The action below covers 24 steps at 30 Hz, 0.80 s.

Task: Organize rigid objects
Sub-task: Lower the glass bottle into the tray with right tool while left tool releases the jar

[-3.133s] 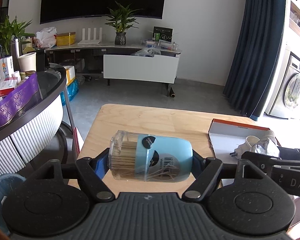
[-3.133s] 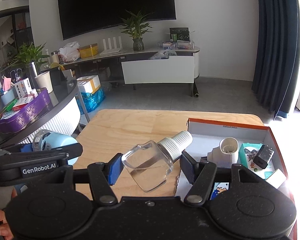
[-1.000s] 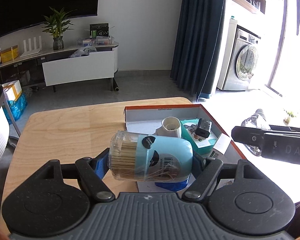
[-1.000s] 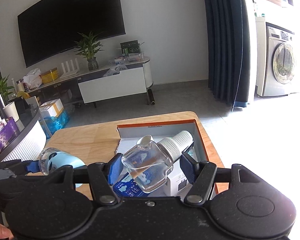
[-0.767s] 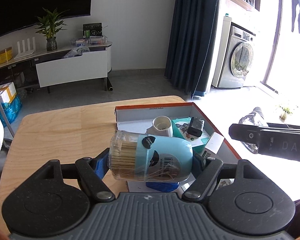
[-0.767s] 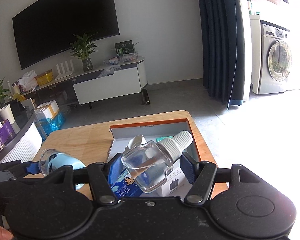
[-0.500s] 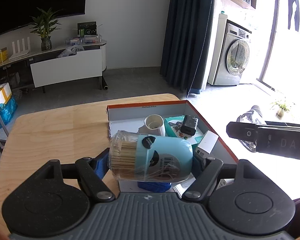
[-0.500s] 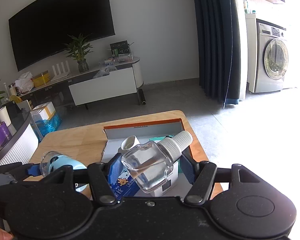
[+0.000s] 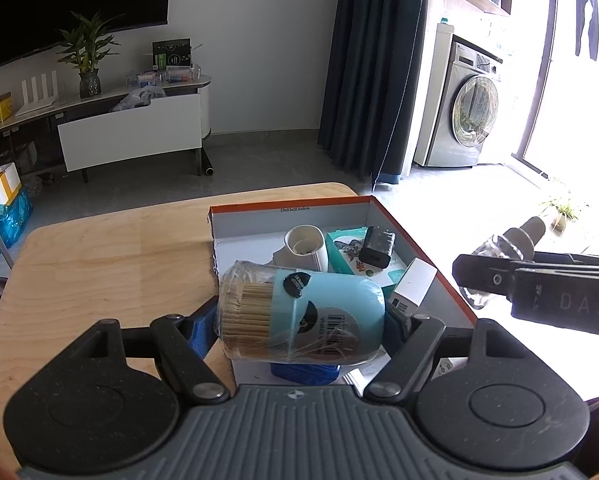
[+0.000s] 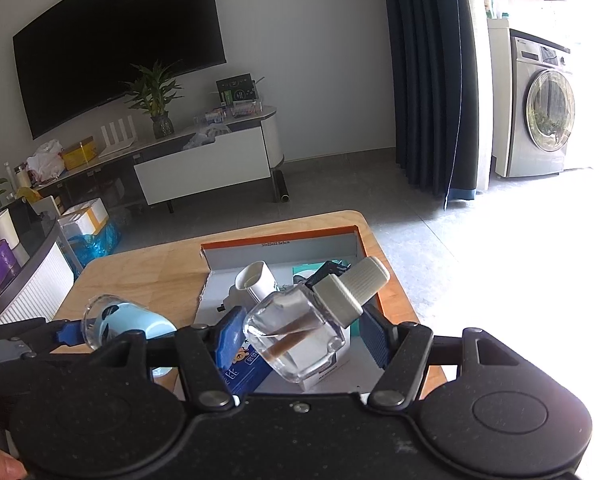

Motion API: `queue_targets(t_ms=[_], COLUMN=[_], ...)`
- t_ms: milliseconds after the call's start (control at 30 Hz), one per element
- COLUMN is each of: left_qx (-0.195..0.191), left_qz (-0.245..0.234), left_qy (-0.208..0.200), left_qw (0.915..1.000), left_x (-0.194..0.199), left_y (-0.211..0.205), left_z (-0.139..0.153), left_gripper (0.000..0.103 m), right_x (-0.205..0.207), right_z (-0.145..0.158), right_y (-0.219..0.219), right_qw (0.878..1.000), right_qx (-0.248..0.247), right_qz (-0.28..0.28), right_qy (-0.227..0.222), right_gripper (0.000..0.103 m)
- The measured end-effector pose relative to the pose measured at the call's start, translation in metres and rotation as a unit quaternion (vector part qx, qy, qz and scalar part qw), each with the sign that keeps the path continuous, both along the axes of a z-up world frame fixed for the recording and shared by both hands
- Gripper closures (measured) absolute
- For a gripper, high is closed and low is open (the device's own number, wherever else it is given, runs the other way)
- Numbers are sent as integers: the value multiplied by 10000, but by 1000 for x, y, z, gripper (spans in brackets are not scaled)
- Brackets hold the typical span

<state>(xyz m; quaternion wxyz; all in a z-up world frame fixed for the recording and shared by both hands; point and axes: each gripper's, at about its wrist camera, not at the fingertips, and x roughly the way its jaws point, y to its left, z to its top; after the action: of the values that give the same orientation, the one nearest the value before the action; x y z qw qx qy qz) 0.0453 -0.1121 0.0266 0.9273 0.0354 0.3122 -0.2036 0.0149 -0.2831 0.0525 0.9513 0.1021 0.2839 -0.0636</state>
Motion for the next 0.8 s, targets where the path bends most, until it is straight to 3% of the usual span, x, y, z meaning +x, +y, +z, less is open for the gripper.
queue_targets(t_ms=[100, 500, 800], left_qx=[-5, -5, -58], left_qz=[12, 2, -383], left_qy=[6, 117, 233], left_qw=[10000, 9999, 9990], left_x=[1, 9, 8], left_y=[-1, -6, -33], left_z=[-1, -3, -7], left_gripper=[25, 25, 25], right_x=[-1, -4, -16], right_z=[-1, -8, -9], right_y=[-1, -11, -27], right_qw=[10000, 10000, 9995], right_qx=[-15, 29, 13], right_qz=[14, -48, -309], right_qy=[13, 45, -14], right_gripper=[52, 52, 51])
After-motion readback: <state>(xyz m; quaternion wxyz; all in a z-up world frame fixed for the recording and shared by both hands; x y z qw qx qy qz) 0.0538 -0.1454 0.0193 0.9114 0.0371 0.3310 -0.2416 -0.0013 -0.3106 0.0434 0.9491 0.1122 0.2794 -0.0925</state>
